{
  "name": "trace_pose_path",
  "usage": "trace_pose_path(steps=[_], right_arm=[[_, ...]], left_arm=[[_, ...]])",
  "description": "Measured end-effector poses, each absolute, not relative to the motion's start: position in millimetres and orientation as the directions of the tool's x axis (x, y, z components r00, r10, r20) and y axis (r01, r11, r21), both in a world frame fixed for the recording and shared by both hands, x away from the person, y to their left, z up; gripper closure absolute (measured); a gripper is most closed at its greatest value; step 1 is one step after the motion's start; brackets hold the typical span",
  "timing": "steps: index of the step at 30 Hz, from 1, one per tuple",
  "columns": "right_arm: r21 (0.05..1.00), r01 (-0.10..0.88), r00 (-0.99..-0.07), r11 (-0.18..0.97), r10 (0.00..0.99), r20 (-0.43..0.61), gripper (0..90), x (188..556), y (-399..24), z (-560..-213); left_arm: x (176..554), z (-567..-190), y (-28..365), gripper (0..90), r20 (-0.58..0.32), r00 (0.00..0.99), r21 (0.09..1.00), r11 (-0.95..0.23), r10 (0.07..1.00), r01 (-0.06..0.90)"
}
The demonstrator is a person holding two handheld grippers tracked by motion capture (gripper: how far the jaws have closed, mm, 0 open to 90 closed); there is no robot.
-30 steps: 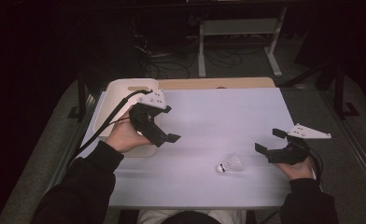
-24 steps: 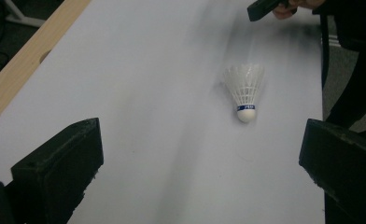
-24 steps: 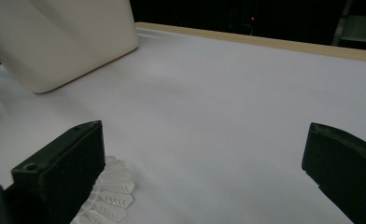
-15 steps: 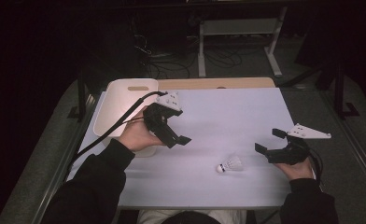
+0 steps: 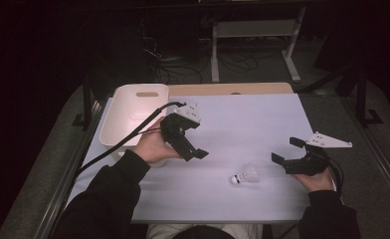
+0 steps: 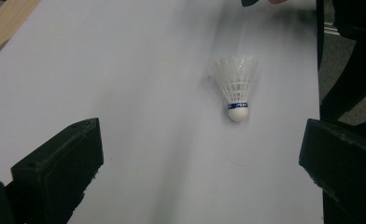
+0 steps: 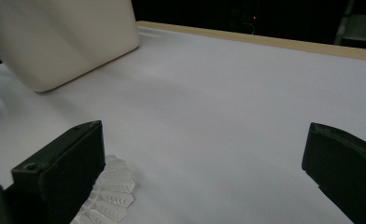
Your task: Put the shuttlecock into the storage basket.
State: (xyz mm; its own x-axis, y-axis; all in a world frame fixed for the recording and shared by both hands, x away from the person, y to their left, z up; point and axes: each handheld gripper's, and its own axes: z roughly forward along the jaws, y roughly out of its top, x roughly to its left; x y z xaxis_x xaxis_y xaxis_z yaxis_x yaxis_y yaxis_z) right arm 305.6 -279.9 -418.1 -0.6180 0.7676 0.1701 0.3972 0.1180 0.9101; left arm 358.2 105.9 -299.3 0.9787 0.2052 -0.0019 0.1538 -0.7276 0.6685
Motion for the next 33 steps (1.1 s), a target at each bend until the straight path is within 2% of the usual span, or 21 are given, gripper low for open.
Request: trace_pose_path(steps=[4, 10, 33], right_arm=[[0.909, 0.399, -0.618, 0.12, 0.767, 0.17, 0.0, 306, -280, -418], [0.91, 0.397, -0.618, 0.118, 0.767, 0.17, 0.0, 306, -280, -418], [0.91, 0.397, -0.623, 0.121, 0.763, 0.171, 0.0, 306, -280, -418]], left_arm=[[359, -305, 98, 0.0, 0.01, 0.979, 0.638, -0.755, 0.203, 0.15], [360, -307, 87, 0.0, -0.007, 0.982, 0.651, -0.745, 0.186, 0.146], [361, -358, 53, 0.0, -0.114, 0.981, 0.618, -0.762, 0.157, 0.194]])
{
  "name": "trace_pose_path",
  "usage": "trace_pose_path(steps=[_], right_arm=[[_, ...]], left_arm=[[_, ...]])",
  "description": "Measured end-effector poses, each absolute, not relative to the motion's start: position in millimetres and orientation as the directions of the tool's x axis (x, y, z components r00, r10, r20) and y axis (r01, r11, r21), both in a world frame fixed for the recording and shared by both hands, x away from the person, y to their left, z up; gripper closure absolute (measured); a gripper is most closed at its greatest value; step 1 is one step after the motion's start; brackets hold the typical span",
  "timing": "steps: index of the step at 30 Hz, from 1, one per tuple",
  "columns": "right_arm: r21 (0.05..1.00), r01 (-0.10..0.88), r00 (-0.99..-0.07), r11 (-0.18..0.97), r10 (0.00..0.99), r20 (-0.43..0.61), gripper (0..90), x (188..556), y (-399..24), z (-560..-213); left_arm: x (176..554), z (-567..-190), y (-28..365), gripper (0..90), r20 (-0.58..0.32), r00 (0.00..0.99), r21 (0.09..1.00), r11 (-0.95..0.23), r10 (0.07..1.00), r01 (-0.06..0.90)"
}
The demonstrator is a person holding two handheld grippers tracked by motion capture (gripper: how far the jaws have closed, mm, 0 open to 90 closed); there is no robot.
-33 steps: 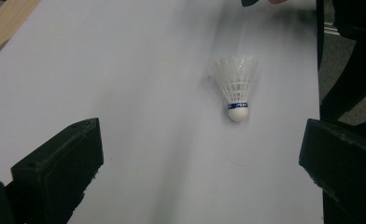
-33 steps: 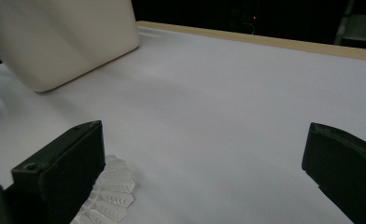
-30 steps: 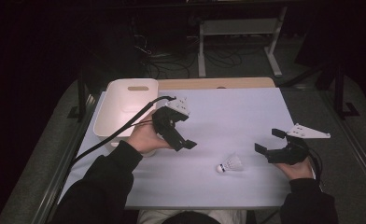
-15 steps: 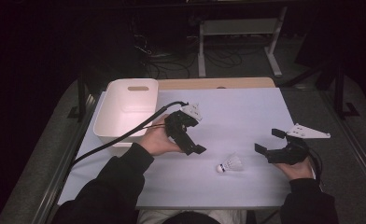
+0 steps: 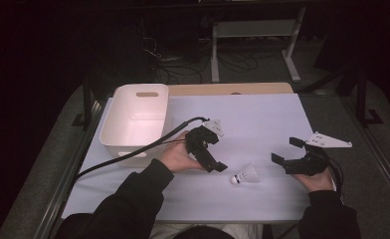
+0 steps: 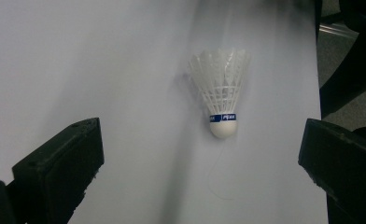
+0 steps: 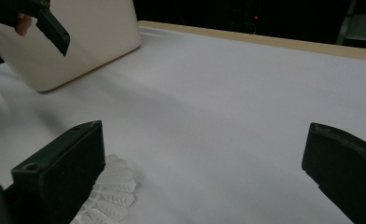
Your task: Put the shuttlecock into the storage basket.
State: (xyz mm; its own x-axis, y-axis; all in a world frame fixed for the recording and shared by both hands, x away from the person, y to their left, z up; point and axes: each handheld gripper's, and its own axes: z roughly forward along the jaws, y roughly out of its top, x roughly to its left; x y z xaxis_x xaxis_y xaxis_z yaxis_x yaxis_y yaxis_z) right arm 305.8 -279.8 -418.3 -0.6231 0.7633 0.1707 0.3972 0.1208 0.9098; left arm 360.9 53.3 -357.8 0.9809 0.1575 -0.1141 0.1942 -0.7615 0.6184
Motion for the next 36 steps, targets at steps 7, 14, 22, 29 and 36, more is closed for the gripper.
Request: trace_pose_path(steps=[7, 14, 22, 29, 36], right_arm=[[0.91, 0.397, -0.626, 0.124, 0.762, 0.169, 0.0, 306, -279, -418], [0.909, 0.397, -0.627, 0.125, 0.76, 0.169, 0.0, 306, -279, -419], [0.909, 0.398, -0.629, 0.126, 0.759, 0.17, 0.0, 307, -279, -419], [0.91, 0.395, -0.63, 0.126, 0.759, 0.168, 0.0, 306, -279, -419], [0.91, 0.395, -0.634, 0.124, 0.754, 0.172, 0.0, 307, -280, -419]], left_arm=[[362, -366, 48, 0.8, -0.122, 0.98, 0.599, -0.776, 0.156, 0.198], [362, -376, 43, 0.8, -0.138, 0.979, 0.582, -0.788, 0.149, 0.202], [363, -386, 37, 0.8, -0.163, 0.976, 0.579, -0.787, 0.146, 0.215], [355, -386, 18, 0.7, -0.164, 0.981, 0.575, -0.799, 0.099, 0.177], [354, -397, 8, 0.8, -0.167, 0.982, 0.547, -0.82, 0.09, 0.168]])
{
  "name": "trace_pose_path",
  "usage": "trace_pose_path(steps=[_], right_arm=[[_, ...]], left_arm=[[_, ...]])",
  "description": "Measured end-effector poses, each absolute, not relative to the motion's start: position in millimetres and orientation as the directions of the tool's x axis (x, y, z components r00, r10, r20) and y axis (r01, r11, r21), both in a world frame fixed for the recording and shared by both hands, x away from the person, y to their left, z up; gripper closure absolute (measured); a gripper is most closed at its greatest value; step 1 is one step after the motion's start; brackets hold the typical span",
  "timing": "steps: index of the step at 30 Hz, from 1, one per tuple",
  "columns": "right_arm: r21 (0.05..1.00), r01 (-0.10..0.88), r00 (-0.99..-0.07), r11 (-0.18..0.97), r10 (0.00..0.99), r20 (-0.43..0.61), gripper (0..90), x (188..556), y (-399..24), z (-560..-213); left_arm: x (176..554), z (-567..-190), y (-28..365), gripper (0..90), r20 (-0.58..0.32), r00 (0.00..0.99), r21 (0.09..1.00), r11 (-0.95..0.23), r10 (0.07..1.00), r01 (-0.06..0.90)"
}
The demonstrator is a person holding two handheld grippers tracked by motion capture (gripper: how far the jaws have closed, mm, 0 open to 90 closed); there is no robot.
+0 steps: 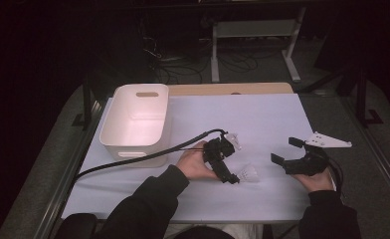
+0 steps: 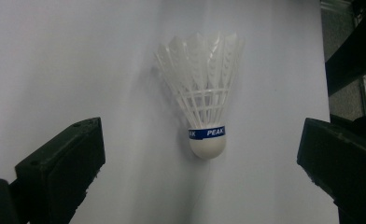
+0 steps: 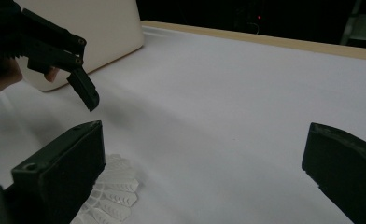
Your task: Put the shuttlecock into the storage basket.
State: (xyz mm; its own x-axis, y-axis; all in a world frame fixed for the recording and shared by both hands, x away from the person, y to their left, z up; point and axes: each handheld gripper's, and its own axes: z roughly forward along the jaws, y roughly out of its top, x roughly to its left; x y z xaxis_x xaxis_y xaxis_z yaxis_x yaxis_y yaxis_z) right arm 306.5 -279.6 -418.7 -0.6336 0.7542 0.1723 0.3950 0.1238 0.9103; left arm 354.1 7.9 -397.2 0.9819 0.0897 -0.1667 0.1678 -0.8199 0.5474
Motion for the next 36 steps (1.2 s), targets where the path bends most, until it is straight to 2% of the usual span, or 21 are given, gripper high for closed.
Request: trace_pose_path(steps=[36], right_arm=[[0.909, 0.398, -0.636, 0.125, 0.751, 0.175, 0.0, 307, -279, -419]], left_arm=[[353, -425, -3, 2.1, -0.196, 0.976, 0.503, -0.845, 0.09, 0.18]])
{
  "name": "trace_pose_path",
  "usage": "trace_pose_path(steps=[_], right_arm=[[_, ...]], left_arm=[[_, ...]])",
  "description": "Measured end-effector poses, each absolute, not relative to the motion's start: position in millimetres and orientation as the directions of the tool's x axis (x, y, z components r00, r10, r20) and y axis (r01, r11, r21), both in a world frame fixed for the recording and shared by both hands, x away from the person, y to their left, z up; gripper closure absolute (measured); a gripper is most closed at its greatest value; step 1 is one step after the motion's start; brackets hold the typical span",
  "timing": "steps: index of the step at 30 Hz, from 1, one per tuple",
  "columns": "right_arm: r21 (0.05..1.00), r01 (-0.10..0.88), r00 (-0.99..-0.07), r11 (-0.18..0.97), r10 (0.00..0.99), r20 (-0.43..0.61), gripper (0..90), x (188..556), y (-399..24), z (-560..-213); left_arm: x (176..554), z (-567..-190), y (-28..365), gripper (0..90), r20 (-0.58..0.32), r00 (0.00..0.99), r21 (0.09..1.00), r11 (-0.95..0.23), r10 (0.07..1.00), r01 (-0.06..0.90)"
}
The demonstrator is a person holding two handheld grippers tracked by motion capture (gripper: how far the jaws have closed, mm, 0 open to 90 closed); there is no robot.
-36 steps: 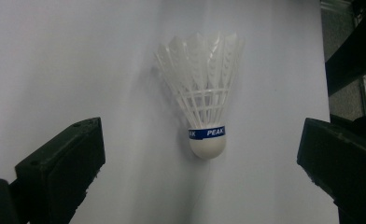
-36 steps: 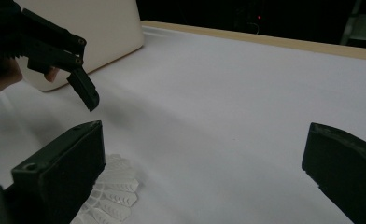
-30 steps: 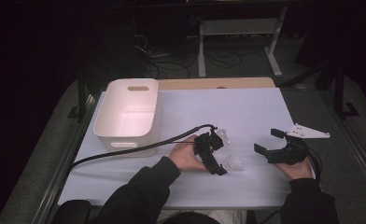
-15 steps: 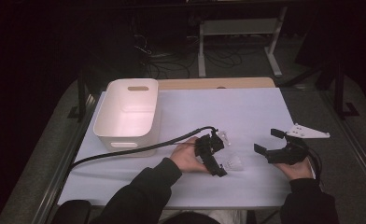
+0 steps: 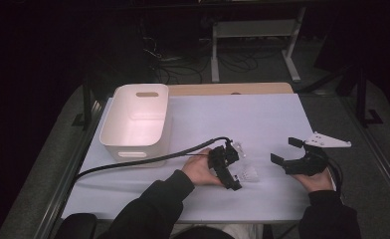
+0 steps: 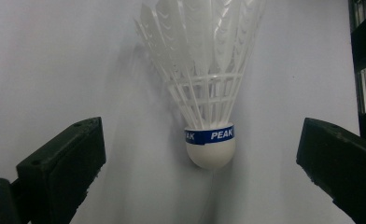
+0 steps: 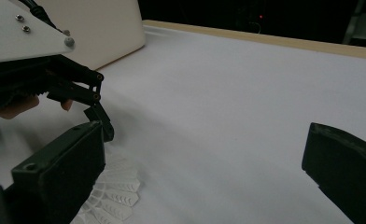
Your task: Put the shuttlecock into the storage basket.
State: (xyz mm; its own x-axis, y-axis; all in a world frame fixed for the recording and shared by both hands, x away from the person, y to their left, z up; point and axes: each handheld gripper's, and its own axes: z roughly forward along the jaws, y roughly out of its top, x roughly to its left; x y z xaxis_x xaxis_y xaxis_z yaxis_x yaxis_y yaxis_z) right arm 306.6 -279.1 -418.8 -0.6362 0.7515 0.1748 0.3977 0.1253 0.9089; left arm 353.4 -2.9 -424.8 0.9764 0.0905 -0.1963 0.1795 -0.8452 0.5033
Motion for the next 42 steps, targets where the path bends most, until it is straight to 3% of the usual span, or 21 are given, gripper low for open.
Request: trace_pose_path(steps=[9, 42], right_arm=[[0.909, 0.399, -0.636, 0.124, 0.751, 0.177, 0.0, 306.7, -278.9, -418.9], [0.908, 0.4, -0.637, 0.124, 0.75, 0.178, 0.0, 306.8, -278.9, -419.0]], left_arm=[[351.9, -425.3, -2.7, 7.4, -0.203, 0.976, 0.501, -0.848, 0.083, 0.176], [347.7, -428.2, -3.1, 51.0, -0.182, 0.978, 0.487, -0.855, 0.103, 0.181]])
